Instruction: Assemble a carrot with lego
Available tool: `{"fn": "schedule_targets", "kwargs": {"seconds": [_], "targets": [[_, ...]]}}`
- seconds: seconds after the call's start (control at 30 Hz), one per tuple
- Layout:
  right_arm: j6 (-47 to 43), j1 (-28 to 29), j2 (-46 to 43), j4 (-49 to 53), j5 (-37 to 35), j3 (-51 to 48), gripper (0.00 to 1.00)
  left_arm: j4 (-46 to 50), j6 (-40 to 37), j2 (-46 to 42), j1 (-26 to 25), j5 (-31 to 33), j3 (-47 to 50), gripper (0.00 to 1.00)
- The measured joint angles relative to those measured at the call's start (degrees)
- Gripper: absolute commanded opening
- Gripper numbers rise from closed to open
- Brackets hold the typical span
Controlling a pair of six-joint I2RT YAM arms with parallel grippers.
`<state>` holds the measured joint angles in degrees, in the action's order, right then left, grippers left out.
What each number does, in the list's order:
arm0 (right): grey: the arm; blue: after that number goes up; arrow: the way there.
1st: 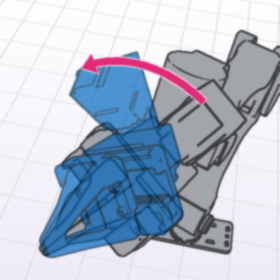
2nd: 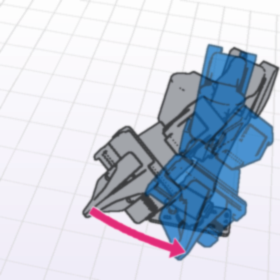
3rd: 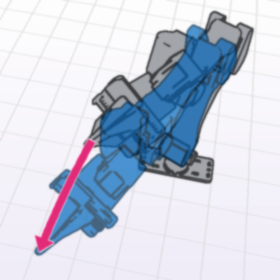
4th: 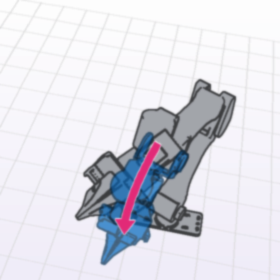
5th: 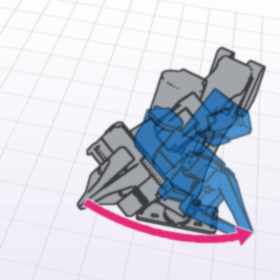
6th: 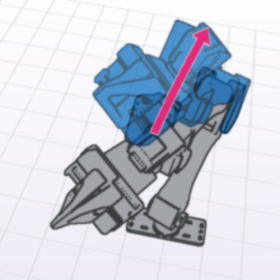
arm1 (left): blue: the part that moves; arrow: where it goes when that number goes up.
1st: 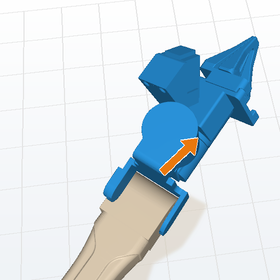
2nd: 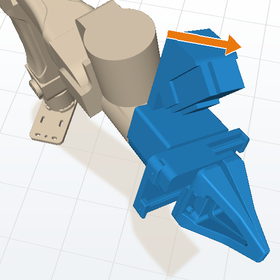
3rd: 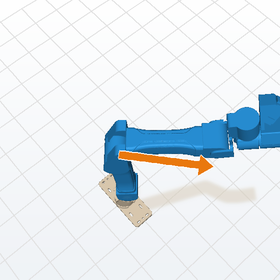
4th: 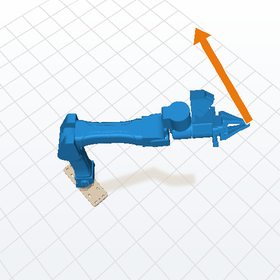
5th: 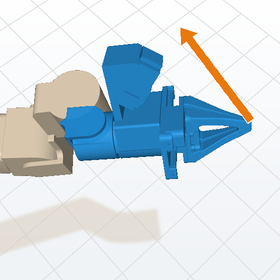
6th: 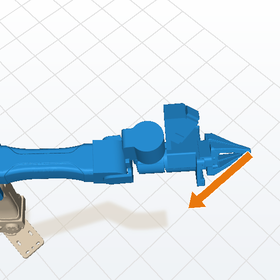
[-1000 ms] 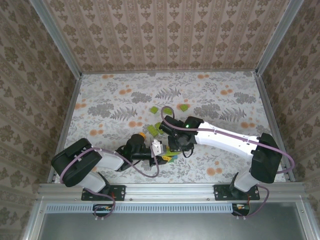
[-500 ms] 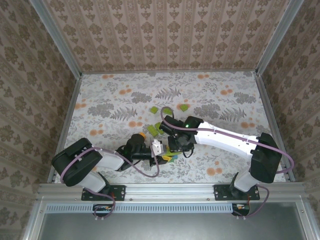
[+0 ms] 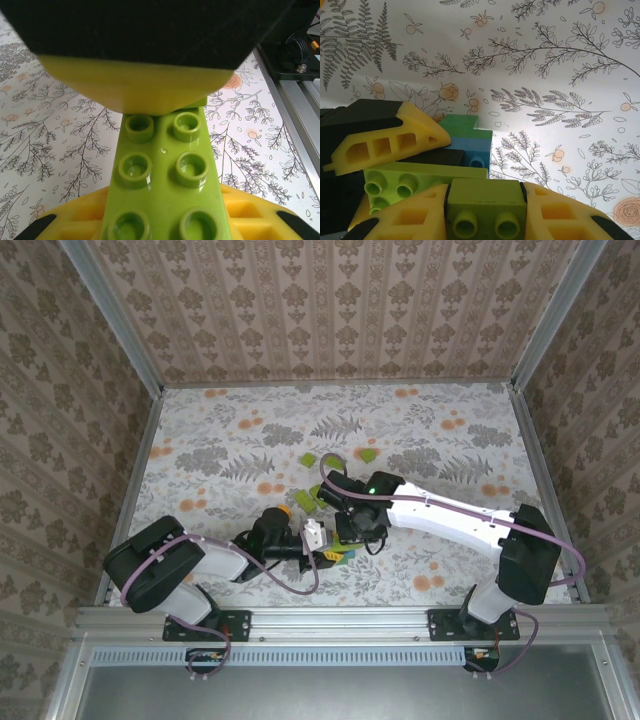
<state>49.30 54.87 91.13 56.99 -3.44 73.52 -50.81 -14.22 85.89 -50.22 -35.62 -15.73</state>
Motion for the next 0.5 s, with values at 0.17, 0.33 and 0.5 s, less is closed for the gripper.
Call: {"fn": "schedule_targets", "kwargs": {"seconds": [0.17,0.33,0.5], "targets": [[0.3,0.0,0.1,0.0,0.0,0.0,0.35,0.0,0.0,0.0,0.0,-0.1,0.0,0.23],[0.9,0.0,-0.6,-1.3,0.0,-1.4,0.41,-0.2,0.0,0.3,0.0,-0.2,-0.1,0.23],[1.9,0.0,-1.4,-3.0,0.0,-2.7,0.44,-0.2,0.0,0.3,0.0,-0.2,-0.1,0.23]]}}
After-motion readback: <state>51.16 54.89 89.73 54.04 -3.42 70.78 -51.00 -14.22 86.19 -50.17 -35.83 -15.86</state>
